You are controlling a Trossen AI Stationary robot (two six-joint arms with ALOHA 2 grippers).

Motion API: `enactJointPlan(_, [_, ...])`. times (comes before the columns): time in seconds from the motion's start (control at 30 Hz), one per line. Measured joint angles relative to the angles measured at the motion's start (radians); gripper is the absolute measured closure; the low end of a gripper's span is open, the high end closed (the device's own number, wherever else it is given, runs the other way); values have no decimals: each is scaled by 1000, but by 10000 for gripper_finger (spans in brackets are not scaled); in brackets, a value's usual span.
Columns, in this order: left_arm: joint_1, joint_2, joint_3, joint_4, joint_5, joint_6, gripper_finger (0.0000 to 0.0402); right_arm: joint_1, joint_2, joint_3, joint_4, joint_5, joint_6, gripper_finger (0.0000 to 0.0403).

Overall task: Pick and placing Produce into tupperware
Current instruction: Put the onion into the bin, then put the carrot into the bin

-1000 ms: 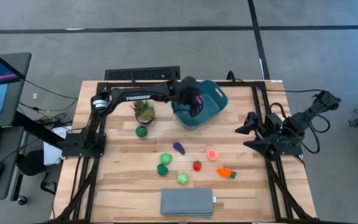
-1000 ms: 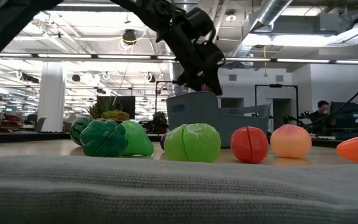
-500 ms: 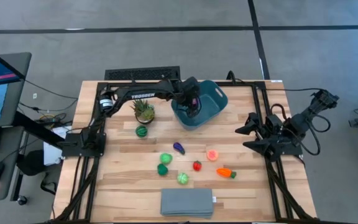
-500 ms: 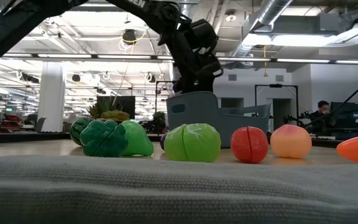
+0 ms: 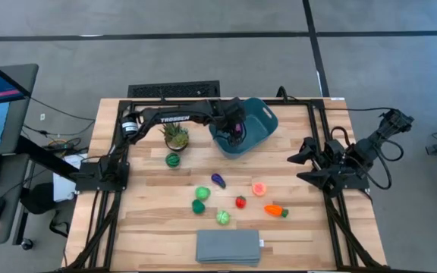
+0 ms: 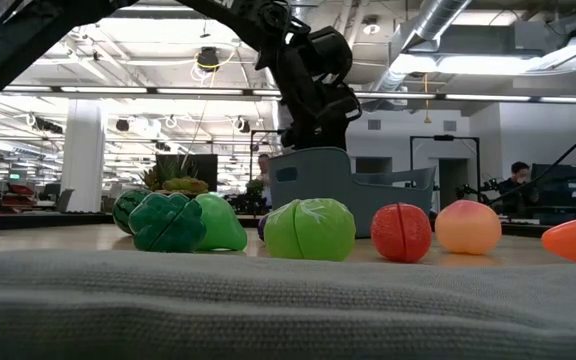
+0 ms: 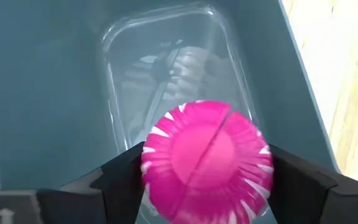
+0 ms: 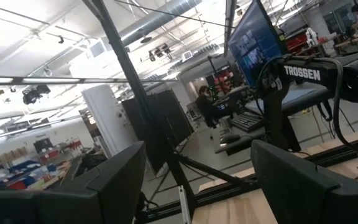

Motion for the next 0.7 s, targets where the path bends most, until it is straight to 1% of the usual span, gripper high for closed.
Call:
enactJointPlan(0.1, [-2,0,0,-3,-6,0,118,0,0,0,4,1,1,90])
enactJointPlan(0.4, [-1,0,3,-33,-11,13,116,0,0,0,3,1,19,90])
enactJointPlan(0.57, [-4,-5,66,-106,59,78,116,10,0,0,-106,10,136,90])
enactJointPlan(0.63, [-9,-6,111,-163,76,114,116,30,1,0,-151,36,177,90])
enactJointPlan(0.7, [-17,-6,165,-231,101,146,116,61,6,0,-170,85,189,90])
